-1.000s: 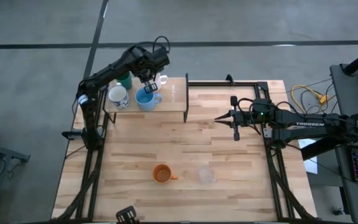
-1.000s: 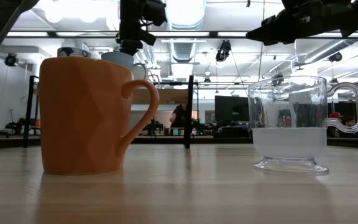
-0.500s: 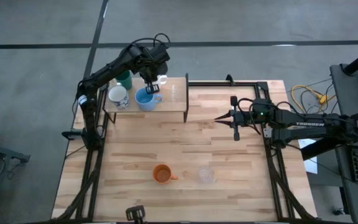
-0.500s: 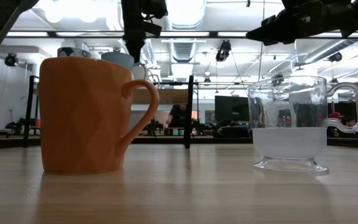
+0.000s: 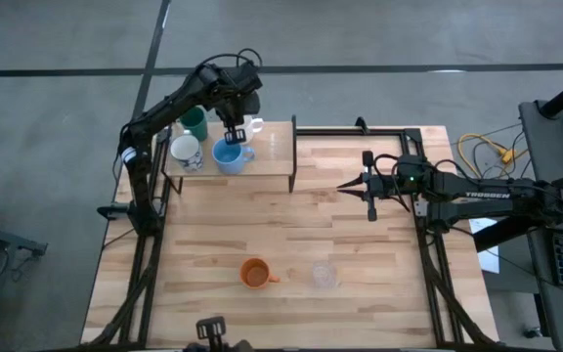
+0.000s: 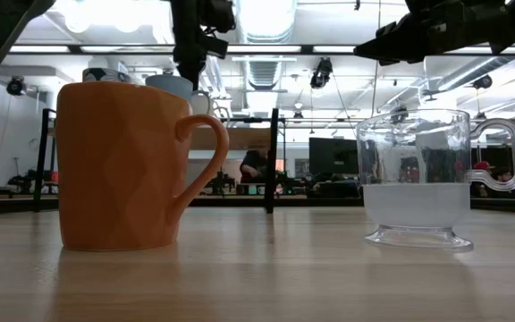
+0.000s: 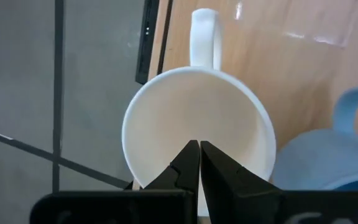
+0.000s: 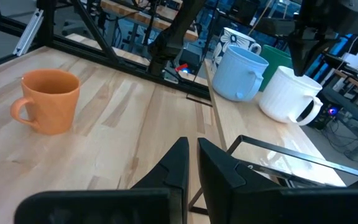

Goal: Stack small to large cups/mugs on shelf
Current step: Put the white mug on the shelf

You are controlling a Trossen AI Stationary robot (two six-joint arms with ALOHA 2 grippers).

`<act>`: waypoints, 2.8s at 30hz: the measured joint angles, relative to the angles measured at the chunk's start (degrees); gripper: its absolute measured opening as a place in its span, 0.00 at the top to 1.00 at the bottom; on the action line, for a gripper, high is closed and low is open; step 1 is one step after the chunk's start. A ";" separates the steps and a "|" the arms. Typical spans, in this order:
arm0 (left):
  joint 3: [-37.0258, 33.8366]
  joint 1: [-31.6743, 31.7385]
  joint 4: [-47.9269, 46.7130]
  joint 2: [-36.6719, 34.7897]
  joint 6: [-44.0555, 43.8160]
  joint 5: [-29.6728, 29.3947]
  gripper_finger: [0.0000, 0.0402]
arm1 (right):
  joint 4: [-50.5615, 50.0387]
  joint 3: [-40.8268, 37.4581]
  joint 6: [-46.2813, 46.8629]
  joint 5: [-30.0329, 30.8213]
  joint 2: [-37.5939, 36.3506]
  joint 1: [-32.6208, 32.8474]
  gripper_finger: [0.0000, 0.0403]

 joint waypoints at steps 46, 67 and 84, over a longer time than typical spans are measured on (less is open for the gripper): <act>-3.89 1.41 -3.91 -0.50 -3.60 -3.41 1.00 | -0.20 0.00 0.39 0.00 0.00 0.00 0.94; -3.92 1.41 -3.89 -0.55 -6.77 -4.79 1.00 | -0.20 0.00 0.30 0.00 0.00 -0.02 0.94; -3.27 1.29 -3.91 -0.94 -12.66 -4.98 1.00 | -0.22 0.00 0.14 0.00 0.00 0.00 0.94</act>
